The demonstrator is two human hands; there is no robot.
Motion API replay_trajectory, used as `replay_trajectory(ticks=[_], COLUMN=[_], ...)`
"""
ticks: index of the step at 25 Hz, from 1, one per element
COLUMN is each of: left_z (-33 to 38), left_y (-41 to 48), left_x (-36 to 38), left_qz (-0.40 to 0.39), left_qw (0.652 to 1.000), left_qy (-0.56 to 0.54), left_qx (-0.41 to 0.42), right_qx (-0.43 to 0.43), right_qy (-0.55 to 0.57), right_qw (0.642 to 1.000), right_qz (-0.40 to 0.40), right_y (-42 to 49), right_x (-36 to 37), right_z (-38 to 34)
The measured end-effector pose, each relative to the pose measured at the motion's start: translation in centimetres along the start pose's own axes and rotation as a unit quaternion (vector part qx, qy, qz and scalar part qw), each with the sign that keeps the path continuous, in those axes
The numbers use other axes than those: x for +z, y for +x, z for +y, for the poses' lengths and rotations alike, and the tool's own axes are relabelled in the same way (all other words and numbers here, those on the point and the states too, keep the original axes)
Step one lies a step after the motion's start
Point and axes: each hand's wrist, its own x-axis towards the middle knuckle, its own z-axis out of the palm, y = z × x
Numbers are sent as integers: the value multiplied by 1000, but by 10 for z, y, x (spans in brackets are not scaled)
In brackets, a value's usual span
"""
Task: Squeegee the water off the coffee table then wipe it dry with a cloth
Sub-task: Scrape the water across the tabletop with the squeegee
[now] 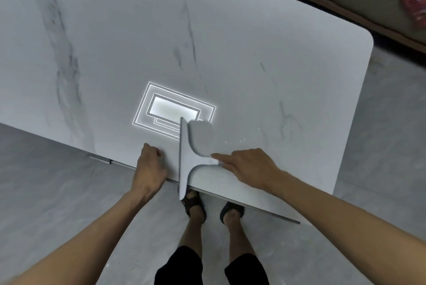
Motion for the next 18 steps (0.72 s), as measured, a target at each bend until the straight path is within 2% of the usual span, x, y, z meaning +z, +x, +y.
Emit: replay_trajectory(ticks=[5, 9, 11, 14, 16, 18], left_z=[35, 53, 54, 49, 43, 39], left_y=[-5, -8, -10, -14, -17, -20], left_x=[30, 36, 35, 34, 33, 33], left_qz=[-31, -13, -1, 0, -13, -29], left_qw=[997, 1000, 1000, 1000, 1000, 999], left_qy=[61, -9, -16, -14, -16, -23], left_qx=[37, -15, -11, -6, -10, -19], right_qx=[110, 180, 193, 155, 87, 5], right_qy=[-10, -24, -1, 54, 65, 28], right_qw=[994, 983, 981, 986, 994, 1000], right_qz=[7, 28, 32, 27, 24, 7], right_y=[-91, -145, -156, -136, -104, -69], right_x=[-3, -2, -3, 1, 11, 26], right_z=[76, 106, 100, 71, 42, 13])
